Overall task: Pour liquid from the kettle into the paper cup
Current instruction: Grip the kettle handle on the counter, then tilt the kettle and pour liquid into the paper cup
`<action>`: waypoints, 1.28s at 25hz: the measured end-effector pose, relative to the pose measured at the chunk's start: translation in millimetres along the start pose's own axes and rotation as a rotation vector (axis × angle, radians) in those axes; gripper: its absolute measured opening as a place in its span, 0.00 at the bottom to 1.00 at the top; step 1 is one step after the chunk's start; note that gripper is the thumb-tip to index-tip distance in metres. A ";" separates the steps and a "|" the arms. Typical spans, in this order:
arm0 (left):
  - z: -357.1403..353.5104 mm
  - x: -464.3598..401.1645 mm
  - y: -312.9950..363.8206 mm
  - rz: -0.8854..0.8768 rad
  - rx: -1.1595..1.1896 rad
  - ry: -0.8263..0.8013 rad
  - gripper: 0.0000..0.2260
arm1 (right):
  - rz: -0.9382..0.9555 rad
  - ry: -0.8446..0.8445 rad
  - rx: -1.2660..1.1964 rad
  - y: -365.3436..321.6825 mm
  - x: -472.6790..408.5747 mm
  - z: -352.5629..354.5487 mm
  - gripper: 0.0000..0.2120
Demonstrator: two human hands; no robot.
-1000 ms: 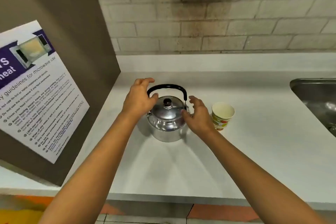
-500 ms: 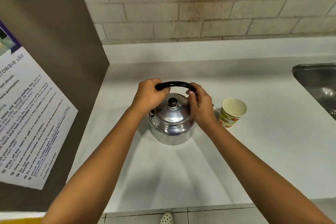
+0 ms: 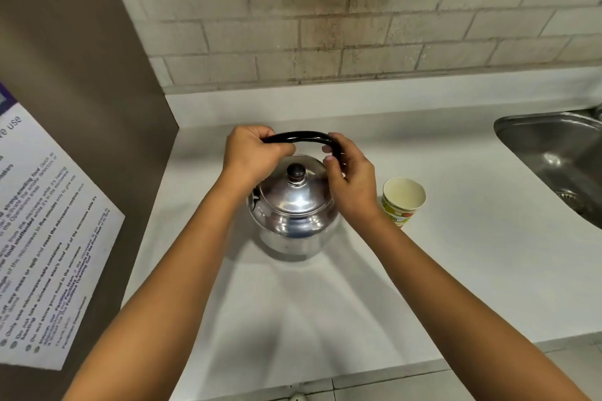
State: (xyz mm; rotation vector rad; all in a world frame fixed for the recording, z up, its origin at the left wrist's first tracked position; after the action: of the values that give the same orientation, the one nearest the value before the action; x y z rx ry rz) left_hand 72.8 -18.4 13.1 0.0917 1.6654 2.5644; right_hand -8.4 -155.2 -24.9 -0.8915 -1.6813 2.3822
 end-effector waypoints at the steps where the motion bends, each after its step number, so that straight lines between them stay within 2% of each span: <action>1: 2.2 0.1 3.9 -0.008 0.018 0.010 0.14 | 0.003 -0.009 0.029 -3.7 4.0 -0.9 0.21; 5: 7.0 1.6 13.5 -0.026 0.078 0.051 0.16 | -0.016 -0.097 0.143 -8.0 29.6 -1.8 0.30; 9: 5.5 6.9 20.0 -0.029 0.054 0.080 0.15 | 0.017 -0.156 0.135 -9.5 49.6 10.4 0.28; 12: -2.8 13.7 27.2 -0.027 0.036 0.088 0.15 | -0.039 -0.234 0.186 -0.5 62.1 20.9 0.32; 17: -18.0 24.7 41.0 -0.049 -0.036 0.105 0.14 | -0.150 -0.162 0.059 9.4 73.7 30.4 0.34; 22: -33.0 33.1 54.1 -0.060 -0.128 0.119 0.13 | -0.200 -0.173 -0.012 19.7 74.2 38.9 0.36; 32: -49.3 40.7 76.5 -0.056 -0.270 0.111 0.11 | -0.225 -0.149 -0.125 28.7 72.3 46.5 0.36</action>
State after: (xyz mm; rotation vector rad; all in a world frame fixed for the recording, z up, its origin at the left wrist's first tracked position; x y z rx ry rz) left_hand 24.8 -90.0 63.2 -0.1148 1.3142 2.7666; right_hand -84.5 -176.6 -69.3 -0.5167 -1.8898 2.2632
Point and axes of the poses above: each hand's wrist, its own x-axis away from the middle knuckle, its own z-axis out of the back of the hand, y = z × x, the point moved 1 cm from there along -x, towards the middle knuckle, and after that the axes turned 5 degrees about z, right-handed, at the moved point
